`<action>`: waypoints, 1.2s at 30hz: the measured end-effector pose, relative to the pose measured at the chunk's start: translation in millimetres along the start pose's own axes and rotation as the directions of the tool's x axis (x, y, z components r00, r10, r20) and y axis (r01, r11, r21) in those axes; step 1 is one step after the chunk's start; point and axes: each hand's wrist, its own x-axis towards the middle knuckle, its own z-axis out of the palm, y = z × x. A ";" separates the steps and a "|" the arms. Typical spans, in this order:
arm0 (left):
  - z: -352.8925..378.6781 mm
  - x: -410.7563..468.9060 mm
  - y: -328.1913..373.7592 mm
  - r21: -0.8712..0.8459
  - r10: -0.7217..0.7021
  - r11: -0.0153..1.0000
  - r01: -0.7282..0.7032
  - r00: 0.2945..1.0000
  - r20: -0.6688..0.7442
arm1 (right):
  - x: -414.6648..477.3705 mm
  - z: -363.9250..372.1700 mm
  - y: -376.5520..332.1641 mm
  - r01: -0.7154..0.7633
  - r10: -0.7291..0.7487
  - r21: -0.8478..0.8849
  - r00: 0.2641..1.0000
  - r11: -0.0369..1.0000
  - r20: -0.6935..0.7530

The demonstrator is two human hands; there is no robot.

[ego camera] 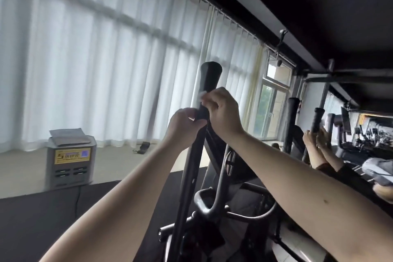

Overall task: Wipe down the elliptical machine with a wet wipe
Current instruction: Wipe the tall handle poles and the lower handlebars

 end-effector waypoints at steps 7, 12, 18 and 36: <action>-3.3 0.2 1.1 0.002 -0.001 1.000 0.001 1.000 0.002 | 86.0 -5.7 -1.6 0.185 -0.201 -0.239 0.978 0.953 -0.047; -14.6 -13.3 -15.8 -0.092 -0.090 0.992 0.087 0.996 -0.027 | 24.7 8.8 12.5 0.325 -0.305 -0.162 0.942 0.932 0.138; -26.9 -27.1 -44.6 -0.117 -0.213 0.972 0.204 0.974 -0.078 | 23.4 2.6 8.8 0.501 -0.409 -0.240 0.845 0.832 0.344; -41.4 -50.6 -52.5 -0.059 -0.267 0.963 0.263 0.960 -0.081 | 59.5 6.9 -3.2 0.423 -0.251 -0.458 0.886 0.781 0.390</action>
